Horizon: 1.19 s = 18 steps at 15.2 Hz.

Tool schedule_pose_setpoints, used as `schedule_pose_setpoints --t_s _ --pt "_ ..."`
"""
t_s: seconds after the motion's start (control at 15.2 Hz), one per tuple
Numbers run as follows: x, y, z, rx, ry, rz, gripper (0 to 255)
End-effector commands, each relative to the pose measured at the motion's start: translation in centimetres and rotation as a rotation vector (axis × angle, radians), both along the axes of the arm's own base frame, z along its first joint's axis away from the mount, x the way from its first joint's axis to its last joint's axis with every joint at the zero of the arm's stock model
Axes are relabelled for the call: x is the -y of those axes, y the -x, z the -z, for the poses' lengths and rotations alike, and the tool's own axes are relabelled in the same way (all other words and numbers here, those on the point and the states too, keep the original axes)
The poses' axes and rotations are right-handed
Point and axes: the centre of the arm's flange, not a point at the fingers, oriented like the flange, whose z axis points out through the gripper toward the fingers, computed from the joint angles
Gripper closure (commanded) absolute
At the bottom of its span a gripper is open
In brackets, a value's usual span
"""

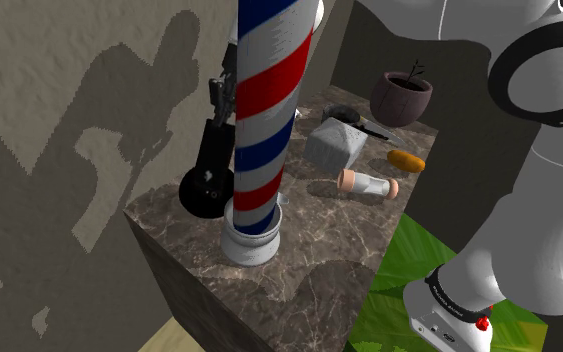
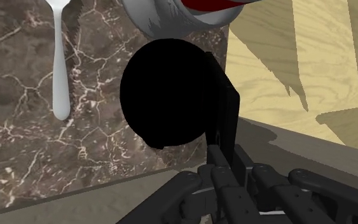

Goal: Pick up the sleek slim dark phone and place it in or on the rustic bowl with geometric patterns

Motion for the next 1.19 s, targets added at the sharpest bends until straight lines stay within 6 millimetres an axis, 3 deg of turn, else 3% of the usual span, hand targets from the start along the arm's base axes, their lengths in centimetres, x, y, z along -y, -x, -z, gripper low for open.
schedule_pose_setpoints --t_s 0.0,0.33,0.4,0.73,0.99,1.12 --pt "0.1 -0.1 0.3 0.000 0.001 0.000 255" --pt "0.1 -0.1 0.3 0.000 0.001 0.000 255" --pt "0.0 -0.1 0.3 0.000 0.001 0.000 0" --pt "0.1 -0.1 0.3 0.000 0.001 0.000 0" --pt "2.5 -0.9 -4.0 0.000 0.001 0.000 0" --pt "2.5 -0.9 -4.0 0.000 0.001 0.000 0"
